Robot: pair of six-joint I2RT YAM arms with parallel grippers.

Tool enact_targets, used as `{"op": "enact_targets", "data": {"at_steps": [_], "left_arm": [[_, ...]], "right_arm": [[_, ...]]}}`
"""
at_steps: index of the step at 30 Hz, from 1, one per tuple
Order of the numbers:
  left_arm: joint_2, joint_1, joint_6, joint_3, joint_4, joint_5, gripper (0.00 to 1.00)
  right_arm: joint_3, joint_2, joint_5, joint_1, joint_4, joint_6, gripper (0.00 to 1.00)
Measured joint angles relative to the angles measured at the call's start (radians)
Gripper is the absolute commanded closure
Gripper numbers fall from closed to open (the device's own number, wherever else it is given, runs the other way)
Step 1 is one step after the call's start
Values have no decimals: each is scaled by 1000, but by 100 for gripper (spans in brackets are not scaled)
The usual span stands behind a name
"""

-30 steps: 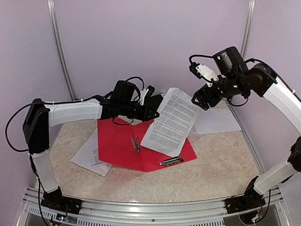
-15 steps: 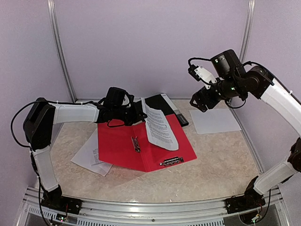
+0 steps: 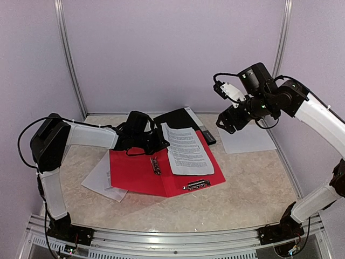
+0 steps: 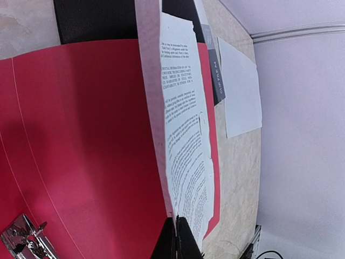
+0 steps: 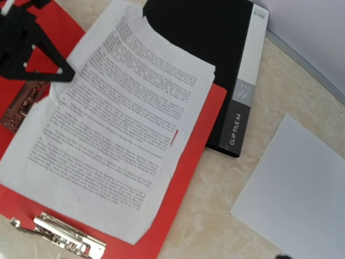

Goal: Put the files into the folder
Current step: Place the file on the spring clip of the folder.

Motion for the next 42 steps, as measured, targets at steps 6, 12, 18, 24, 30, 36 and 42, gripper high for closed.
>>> {"op": "enact_targets", "data": {"at_steps": [6,12,18,24,30,36,42], "left_arm": [[22,-23,5,-17,7,-28,100],[30,-34,34,-29,7,-62,100],[30,-51,39,-51,8,-71,100],[30,-56,37,-89,22,-72,100],[30,-59,60,-105,25,-95,100],[30,-64,98,-105,34,-118,100],[32,-64,133,-82,33,-133,100]], "right_arm": [[-28,0,-8,0,14,6,20],[-47,-1,-11,-1,19,10,20],[-50,-2,-11,-2,24,10,21],[-60,-2,-14,-2,31,11,21],[-61,-2,-19,-2,34,11,20],[-61,-2,-28,-2,34,11,20],[-81,-2,-34,-2,42,14,20]]}}
